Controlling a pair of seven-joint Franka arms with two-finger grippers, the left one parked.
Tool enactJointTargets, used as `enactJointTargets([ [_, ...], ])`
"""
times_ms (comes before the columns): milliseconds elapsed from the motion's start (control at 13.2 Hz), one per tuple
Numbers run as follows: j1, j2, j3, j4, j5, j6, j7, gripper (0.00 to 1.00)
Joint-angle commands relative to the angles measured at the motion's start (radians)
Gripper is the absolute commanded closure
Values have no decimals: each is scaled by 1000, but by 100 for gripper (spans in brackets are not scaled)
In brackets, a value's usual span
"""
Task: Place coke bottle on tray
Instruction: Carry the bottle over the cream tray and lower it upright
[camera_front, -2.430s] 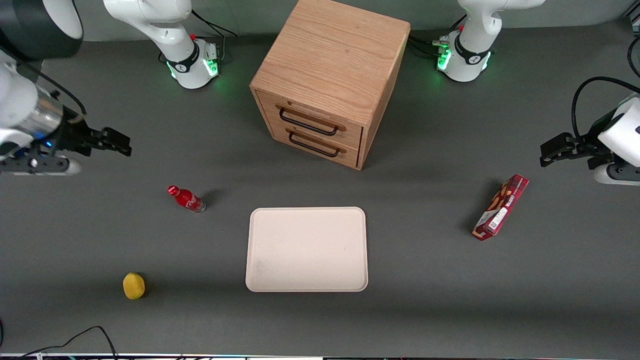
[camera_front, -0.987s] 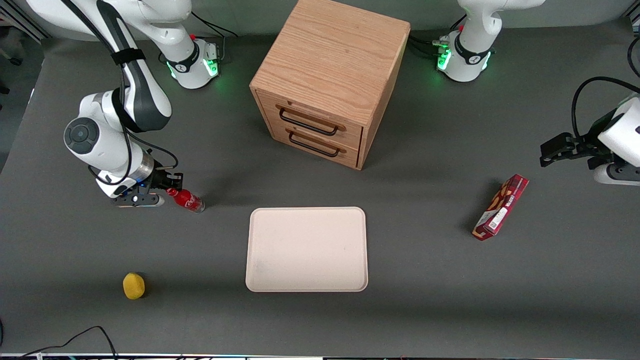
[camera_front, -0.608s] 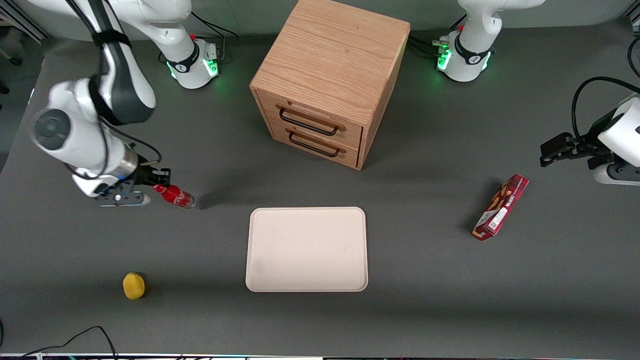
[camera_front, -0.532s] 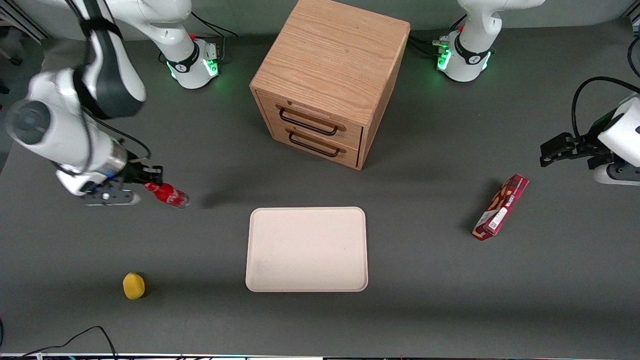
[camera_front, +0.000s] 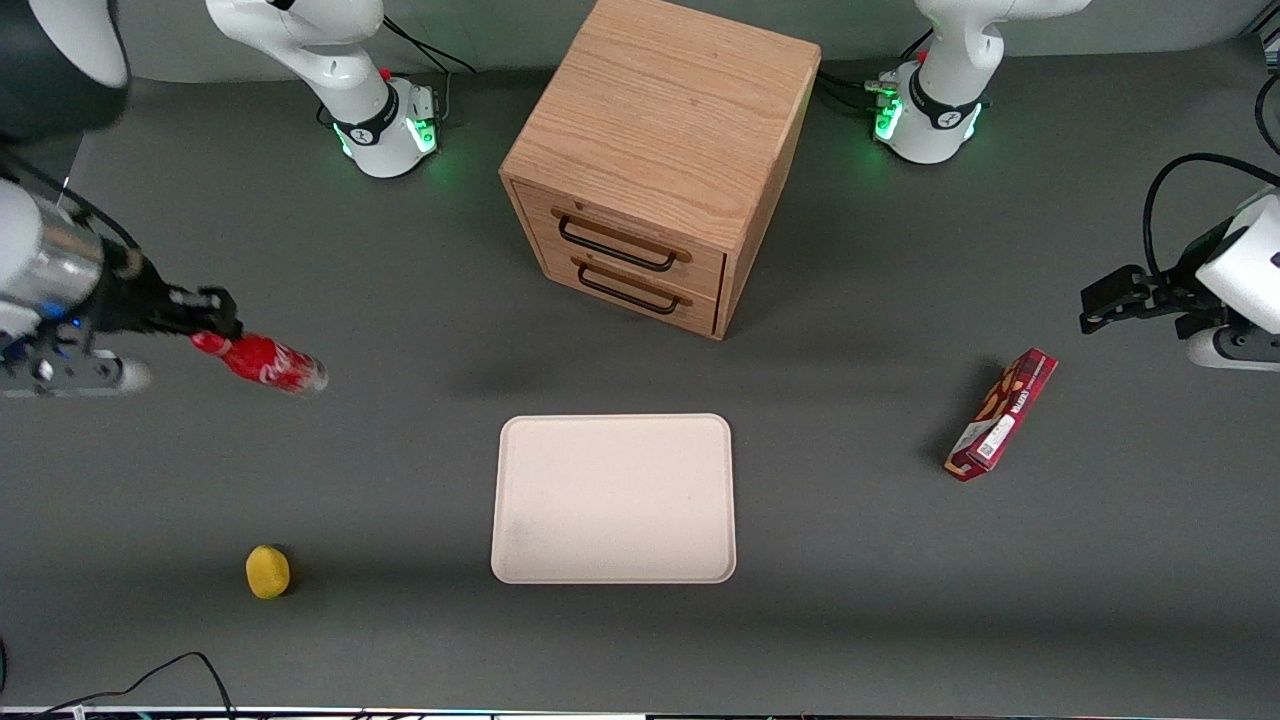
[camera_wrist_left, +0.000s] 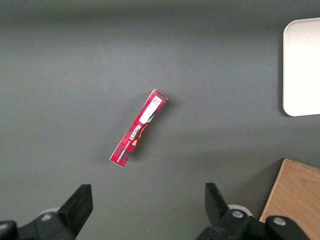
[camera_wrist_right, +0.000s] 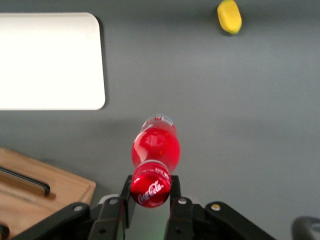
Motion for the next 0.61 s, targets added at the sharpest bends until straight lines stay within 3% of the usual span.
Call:
enactJointTargets([
  [0, 158, 263, -39, 260, -40, 40, 180, 100],
  [152, 275, 335, -108, 262, -35, 213, 294, 100],
  [532, 353, 484, -125, 259, -37, 470, 454, 100],
])
